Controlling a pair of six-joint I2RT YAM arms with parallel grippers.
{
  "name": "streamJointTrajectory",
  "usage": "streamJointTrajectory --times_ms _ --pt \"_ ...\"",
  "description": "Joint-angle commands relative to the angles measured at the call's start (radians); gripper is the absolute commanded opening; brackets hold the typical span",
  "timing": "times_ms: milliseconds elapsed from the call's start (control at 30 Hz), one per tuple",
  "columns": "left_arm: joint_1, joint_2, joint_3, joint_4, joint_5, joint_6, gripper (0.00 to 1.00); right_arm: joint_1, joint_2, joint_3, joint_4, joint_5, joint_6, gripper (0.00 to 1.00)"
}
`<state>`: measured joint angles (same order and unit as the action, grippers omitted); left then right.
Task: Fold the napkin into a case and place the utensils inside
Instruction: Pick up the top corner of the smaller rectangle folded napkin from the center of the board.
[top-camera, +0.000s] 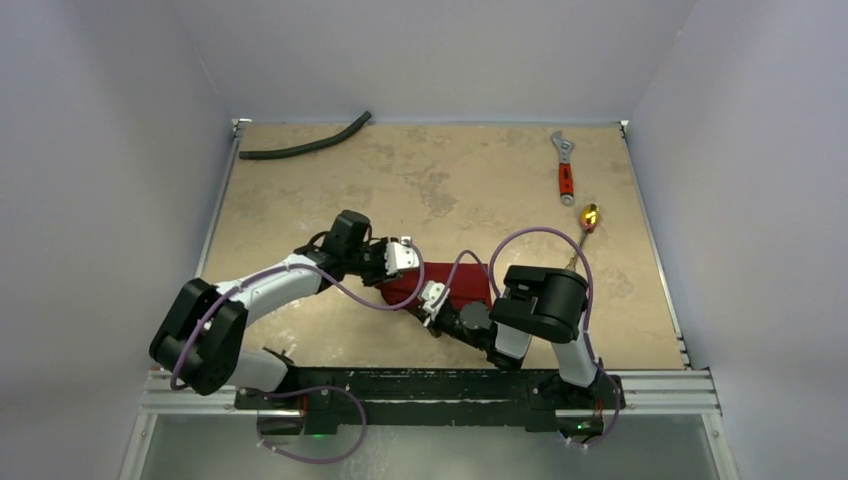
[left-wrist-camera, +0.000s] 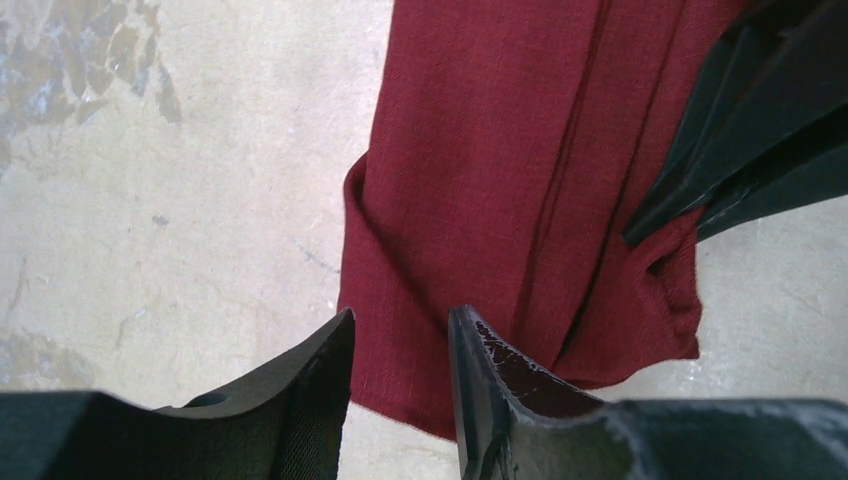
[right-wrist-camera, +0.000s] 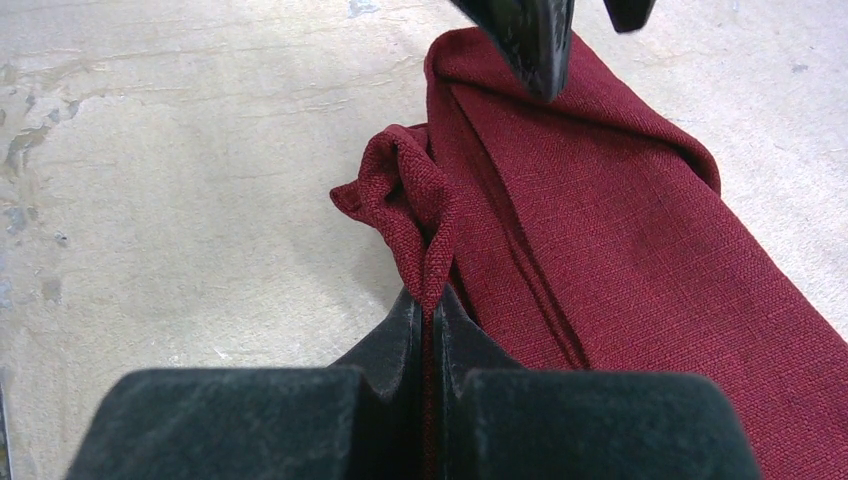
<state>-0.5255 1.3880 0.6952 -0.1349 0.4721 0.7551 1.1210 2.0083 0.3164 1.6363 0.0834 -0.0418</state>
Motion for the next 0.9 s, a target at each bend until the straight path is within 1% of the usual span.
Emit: streamJointTrajectory --times_ms 0,200,367,567,600,667,733,867 --pt "-0.058 0.01 -0.024 0.065 -0.046 -0.03 0.39 0.009 0.001 -0.015 0.455 -0.035 0.033 0.0" --pt "-0.073 0.009 -0.058 0.101 -0.079 -0.049 0.39 0.009 0.007 -0.007 0.455 -0.034 0.071 0.0" --pt "-0.079 0.002 -0.093 0.198 -0.181 -0.081 0.31 0.009 0.008 -0.01 0.455 -0.038 0.096 0.0" --pt "-0.098 0.002 -0.117 0.208 -0.175 -0.078 0.29 0.009 0.008 -0.004 0.455 -0.044 0.109 0.0" --pt "-0.099 0.003 -0.128 0.222 -0.182 -0.077 0.27 0.009 0.007 -0.004 0.455 -0.047 0.112 0.0" --pt "-0.098 0.002 -0.14 0.247 -0.197 -0.07 0.18 0.008 0.003 -0.004 0.452 -0.047 0.115 0.0" --pt "-0.099 0.002 -0.146 0.248 -0.196 -0.066 0.0 0.008 -0.006 -0.008 0.45 -0.051 0.119 0.0" --pt "-0.099 -0.005 -0.16 0.263 -0.2 -0.075 0.0 0.001 -0.025 -0.01 0.428 -0.074 0.161 0.0"
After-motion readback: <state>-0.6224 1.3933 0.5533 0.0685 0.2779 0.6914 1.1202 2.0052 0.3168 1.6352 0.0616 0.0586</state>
